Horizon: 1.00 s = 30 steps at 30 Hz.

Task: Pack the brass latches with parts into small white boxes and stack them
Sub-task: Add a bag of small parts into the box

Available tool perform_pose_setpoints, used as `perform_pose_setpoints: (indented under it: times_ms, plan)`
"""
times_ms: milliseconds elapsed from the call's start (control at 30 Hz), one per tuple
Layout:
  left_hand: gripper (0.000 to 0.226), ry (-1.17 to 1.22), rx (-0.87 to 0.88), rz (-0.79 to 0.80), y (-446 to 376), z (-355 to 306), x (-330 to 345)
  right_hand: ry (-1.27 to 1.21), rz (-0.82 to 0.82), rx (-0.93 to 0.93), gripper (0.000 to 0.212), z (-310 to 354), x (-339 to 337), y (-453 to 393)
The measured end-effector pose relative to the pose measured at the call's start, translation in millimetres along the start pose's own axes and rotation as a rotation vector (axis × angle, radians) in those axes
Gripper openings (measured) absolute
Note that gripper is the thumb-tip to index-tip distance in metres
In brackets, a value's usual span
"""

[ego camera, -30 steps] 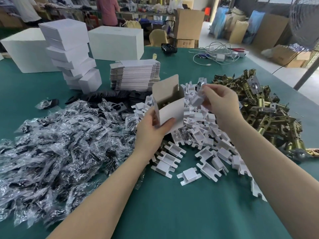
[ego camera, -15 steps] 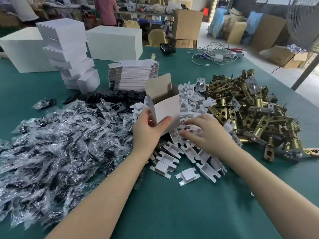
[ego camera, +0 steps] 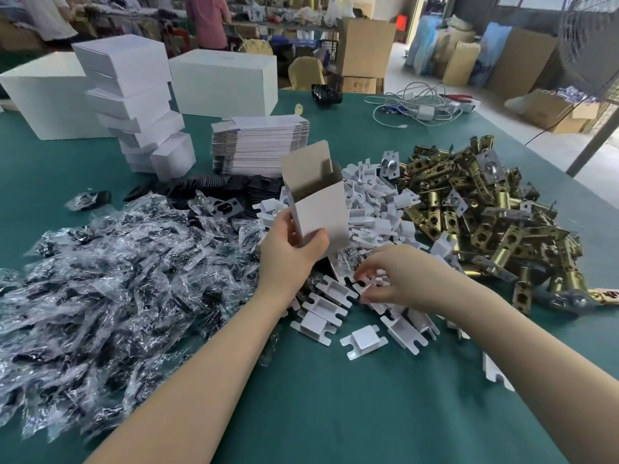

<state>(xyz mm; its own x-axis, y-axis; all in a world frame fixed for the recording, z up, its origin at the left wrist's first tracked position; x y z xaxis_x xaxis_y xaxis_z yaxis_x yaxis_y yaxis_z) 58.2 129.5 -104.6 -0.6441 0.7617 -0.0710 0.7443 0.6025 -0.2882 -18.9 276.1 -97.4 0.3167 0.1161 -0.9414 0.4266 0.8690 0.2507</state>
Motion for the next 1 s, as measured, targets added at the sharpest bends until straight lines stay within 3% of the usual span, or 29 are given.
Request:
perform_pose_setpoints:
  times_ms: [267, 400, 500, 600, 767, 867, 1000]
  plan:
    - [0.033, 0.099, 0.004, 0.021, -1, 3, 1, -0.385, -0.169, 0.116, 0.028, -20, -23, 10]
    - [0.034, 0.135, 0.008, 0.040, -1, 4, 2, -0.577, -0.603, 0.110, 0.023, -25, -95, 39]
    - [0.035, 0.136, 0.020, 0.045, -1, 3, 3, -0.687, -0.864, -0.092, 0.018, 8, -145, 62]
    - [0.038, 0.110, 0.035, 0.044, -1, 1, 2, -0.693, -0.835, -0.217, 0.019, 47, -162, 57]
    - [0.034, 0.090, 0.033, 0.057, 0, 1, 3, -0.236, -0.723, -0.071, 0.023, 73, -157, 29]
    - [0.036, 0.107, 0.021, 0.051, 0, 2, 2, -0.109, -0.651, 0.021, 0.026, 69, -152, 21]
    - [0.035, 0.099, 0.006, 0.064, -2, 4, 5, 0.021, -0.671, 0.155, 0.021, 64, -151, 17]
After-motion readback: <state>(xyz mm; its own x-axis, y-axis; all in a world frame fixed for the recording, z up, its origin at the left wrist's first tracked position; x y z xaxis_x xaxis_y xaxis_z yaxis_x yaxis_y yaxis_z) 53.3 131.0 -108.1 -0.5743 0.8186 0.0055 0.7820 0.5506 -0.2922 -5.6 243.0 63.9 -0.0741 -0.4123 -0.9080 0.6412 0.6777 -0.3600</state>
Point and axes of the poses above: each hand's wrist, its own y-axis away from the middle knuckle, its own x-axis out of the palm, z = x × y, the point moved 9 cm from there along -y, towards the middle knuckle, and after that the axes turned 5 degrees about z, right-handed, at the moved point
